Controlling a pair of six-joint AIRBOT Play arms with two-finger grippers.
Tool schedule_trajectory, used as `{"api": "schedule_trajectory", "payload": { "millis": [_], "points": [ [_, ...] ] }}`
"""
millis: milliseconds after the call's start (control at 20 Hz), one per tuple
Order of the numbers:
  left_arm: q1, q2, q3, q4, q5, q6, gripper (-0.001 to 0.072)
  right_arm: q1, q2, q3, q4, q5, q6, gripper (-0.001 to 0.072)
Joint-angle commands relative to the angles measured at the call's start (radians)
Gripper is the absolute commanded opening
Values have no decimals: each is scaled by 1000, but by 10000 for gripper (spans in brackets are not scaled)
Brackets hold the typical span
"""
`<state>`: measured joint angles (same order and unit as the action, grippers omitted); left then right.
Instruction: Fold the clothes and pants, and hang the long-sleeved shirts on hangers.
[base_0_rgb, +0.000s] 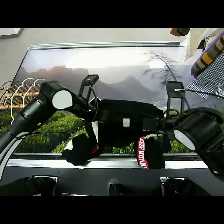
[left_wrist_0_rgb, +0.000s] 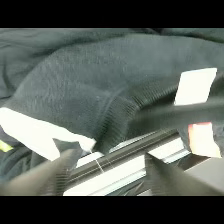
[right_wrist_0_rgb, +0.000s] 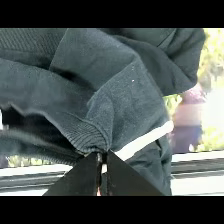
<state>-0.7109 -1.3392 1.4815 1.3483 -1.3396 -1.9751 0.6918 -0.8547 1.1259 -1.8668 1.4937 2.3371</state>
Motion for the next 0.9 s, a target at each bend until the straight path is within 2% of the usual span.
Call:
{"api": "schedule_trajectory", "payload": {
  "millis": [0, 150, 250, 400, 500, 550, 750, 850],
  "points": [
    [16, 40, 0, 89, -34, -18, 595, 0, 1, 17, -21, 19, 0, 49],
    [117, 122, -35, 227, -66, -18, 613, 0, 1, 18, -22, 18, -19, 49],
    [259, 211, -122, 238, -41, 11, 613, 0, 1, 17, -22, 15, -30, 49],
    [502, 339, -284, 238, -12, 125, 609, 0, 0, 17, -21, 16, -43, 50],
    [634, 362, -336, 245, -36, 252, 608, 0, 0, 17, -19, 15, -55, 50],
    [684, 359, -344, 245, -44, 274, 608, 0, 0, 17, -20, 14, -57, 50],
    [806, 356, -349, 246, -31, 243, 608, 0, 0, 17, -20, 14, -57, 51],
    [867, 354, -384, 256, 8, 283, 610, 0, 1, 17, -22, 7, -57, 51]
  ]
}}
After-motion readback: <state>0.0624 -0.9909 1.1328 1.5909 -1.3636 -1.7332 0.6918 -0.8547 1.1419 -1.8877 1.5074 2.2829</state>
